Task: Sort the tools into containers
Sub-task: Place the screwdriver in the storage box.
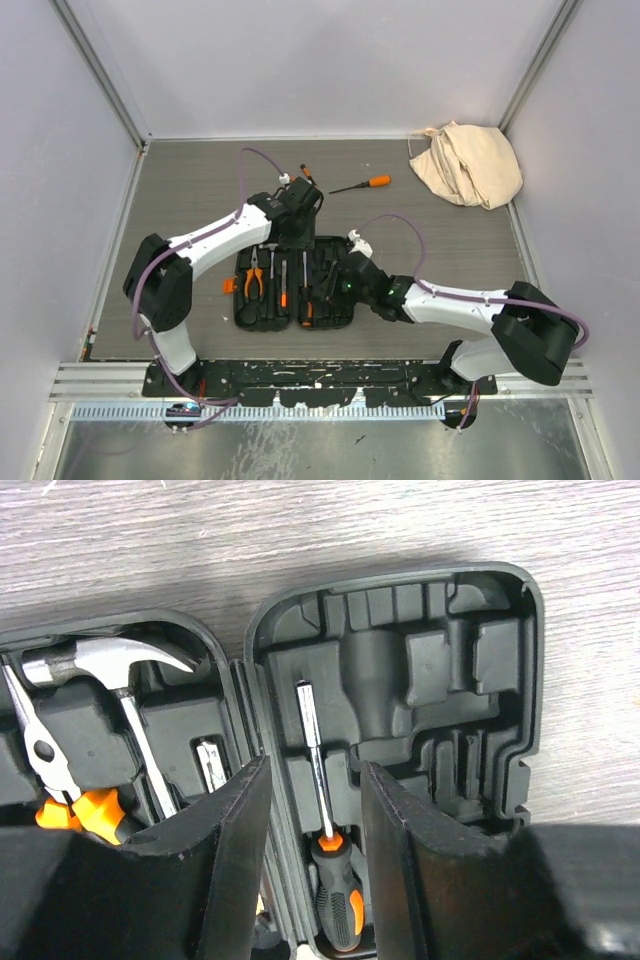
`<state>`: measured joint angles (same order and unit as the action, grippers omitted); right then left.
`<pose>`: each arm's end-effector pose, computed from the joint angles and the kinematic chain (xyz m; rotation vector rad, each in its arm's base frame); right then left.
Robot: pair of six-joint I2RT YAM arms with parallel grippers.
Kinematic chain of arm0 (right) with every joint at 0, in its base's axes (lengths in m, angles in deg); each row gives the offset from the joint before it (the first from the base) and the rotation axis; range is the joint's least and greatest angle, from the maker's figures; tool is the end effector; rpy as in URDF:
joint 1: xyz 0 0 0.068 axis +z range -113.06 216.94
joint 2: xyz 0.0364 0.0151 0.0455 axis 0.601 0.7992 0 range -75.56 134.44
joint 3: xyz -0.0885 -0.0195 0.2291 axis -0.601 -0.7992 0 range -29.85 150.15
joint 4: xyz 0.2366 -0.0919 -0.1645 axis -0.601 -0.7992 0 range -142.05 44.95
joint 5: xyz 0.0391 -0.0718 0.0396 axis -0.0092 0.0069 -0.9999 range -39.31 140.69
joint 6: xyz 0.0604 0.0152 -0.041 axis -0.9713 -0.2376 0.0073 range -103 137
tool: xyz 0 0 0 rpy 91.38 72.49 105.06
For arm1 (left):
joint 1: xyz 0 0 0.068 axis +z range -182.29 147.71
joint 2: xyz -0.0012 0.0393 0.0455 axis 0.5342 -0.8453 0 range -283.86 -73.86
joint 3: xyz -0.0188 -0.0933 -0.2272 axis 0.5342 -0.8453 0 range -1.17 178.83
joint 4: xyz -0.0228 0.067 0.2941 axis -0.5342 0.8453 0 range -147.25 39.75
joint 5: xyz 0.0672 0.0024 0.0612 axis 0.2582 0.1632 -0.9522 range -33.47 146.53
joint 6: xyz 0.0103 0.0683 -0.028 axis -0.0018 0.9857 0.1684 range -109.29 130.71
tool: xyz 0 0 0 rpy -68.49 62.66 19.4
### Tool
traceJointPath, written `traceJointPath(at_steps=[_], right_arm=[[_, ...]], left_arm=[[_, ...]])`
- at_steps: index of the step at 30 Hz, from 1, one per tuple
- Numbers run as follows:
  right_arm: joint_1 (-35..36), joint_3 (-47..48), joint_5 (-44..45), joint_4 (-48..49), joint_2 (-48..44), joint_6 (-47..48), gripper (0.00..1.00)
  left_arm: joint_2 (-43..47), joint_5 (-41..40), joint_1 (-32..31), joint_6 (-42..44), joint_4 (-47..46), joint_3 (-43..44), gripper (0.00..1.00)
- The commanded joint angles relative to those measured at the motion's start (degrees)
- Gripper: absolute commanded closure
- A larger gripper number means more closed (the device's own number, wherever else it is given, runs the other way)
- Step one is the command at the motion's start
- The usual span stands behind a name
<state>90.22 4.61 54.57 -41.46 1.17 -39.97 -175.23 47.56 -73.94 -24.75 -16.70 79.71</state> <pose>0.1982 0.2587 0.1089 0.1175 2.4220 0.9085 0.3230 -0.2742 0.1818 0.0891 2.6378 -0.2628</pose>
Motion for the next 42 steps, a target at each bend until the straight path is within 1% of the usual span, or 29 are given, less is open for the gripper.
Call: traceJointPath(at_steps=[1,6,9,14,16,22,32,42], right_arm=[[1.27,-0.26,6.82,-1.57,-3.83,-3.63,0.62],[1.35,-1.04,8.05,-1.59,-5.63,-3.85,0.62],[1.48,-1.12,7.09,-0.89,-5.11,-3.85,0.65],[3.86,0.65,7.98,-0.32,-2.69,-3.69,0.68],[5.16,1.62,11.04,-0.61,-1.83,-3.79,0.68],[7.88,4.79,14.9,-2.41,1.6,-4.54,0.66],[10.75,10.01,15.71,-7.23,6.55,-4.38,0.65],[12.2,11.66,16.13,-11.42,8.83,-4.17,0.64]], left_arm=[[-1.82,-2.19,-0.61,-2.04,-0.39,2.64,0.59],[-4.76,-2.41,-0.81,-2.68,-0.13,3.66,0.67],[-6.01,-2.95,-1.06,-2.6,-0.12,4.13,0.73],[-7.56,-3.22,-1.11,-2.59,-0.25,4.63,0.77],[-8.0,-3.55,-1.06,-2.59,-0.25,4.7,0.77],[-8.58,-4.38,-1.11,-2.39,-0.1,4.57,0.78],[-9.36,-4.29,-1.09,-2.16,-0.4,4.46,0.79],[-9.38,-4.61,-1.1,-2.11,-0.63,4.35,0.79]])
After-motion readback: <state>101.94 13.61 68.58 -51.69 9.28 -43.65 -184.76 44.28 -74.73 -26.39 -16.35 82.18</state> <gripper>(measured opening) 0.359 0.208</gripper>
